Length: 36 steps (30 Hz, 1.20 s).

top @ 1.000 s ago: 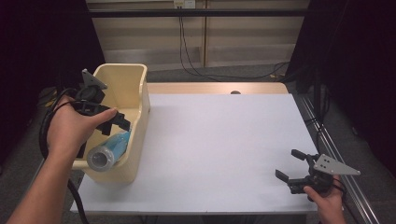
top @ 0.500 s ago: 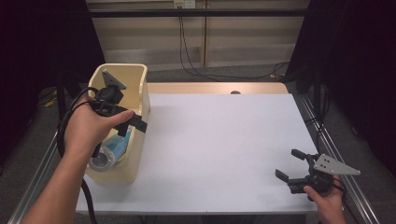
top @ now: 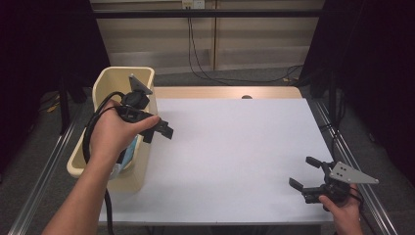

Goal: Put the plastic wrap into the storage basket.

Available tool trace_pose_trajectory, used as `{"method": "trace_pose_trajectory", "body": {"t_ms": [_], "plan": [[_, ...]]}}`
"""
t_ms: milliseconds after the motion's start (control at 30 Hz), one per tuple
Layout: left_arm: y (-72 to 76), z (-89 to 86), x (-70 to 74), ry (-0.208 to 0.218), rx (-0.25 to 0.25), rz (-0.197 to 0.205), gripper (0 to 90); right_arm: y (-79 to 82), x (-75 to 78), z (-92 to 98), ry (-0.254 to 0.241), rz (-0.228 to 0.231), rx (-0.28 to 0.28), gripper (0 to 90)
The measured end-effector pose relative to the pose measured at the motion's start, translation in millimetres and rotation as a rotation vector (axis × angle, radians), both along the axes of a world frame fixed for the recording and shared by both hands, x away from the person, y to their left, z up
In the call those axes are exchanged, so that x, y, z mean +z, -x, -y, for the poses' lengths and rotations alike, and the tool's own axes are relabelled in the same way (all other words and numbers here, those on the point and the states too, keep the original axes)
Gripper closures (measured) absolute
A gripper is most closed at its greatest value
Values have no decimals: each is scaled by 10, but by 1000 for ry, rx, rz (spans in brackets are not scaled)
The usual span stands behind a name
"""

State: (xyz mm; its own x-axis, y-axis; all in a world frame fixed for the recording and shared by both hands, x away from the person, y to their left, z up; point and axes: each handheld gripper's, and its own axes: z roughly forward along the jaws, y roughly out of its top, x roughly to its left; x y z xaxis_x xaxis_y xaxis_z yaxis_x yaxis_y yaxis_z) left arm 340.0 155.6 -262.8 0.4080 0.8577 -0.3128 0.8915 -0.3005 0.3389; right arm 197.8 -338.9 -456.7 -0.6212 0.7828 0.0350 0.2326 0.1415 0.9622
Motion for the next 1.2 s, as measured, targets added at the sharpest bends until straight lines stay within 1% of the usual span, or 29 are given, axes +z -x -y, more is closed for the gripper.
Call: {"method": "trace_pose_trajectory", "body": {"t_ms": [100,167,267,367,400,433,467,500,600,633,667,700,833,867,933,1133,1200], "plan": [[0,61,-19,5,-12,11,135,5,3,0,-3,-1,-1,11],[1,103,-33,6,-33,12,125,6,3,5,-1,1,-1,11],[3,172,-69,8,-43,5,122,9,5,7,-2,1,-3,11],[11,243,-113,-4,-60,8,116,10,6,6,-3,0,-2,11],[16,273,-134,-9,-77,15,111,9,6,7,-1,1,-1,11],[23,296,-144,-12,-75,13,108,9,6,6,-2,1,-1,11],[22,317,-161,-20,-95,18,108,9,6,7,-1,1,-1,11],[31,341,-173,-17,-86,16,105,9,6,9,-2,1,-2,11],[42,406,-223,-21,-101,15,102,10,7,10,-4,1,-3,11],[47,429,-246,-25,-118,18,100,11,7,11,-2,2,-2,11],[55,450,-258,-26,-115,16,98,11,6,11,-5,2,-4,11],[55,460,-272,-27,-127,18,97,11,6,11,-5,2,-4,11],[85,546,-334,-38,-138,17,92,13,8,11,-5,3,-4,11],[90,568,-356,-43,-153,20,91,13,8,10,-5,2,-4,11],[103,606,-390,-38,-154,15,90,14,9,10,-5,3,-4,11],[134,724,-522,-30,-185,14,89,13,10,20,-6,5,-3,11],[148,769,-586,-28,-198,14,88,14,10,21,-5,6,-4,11]]}}
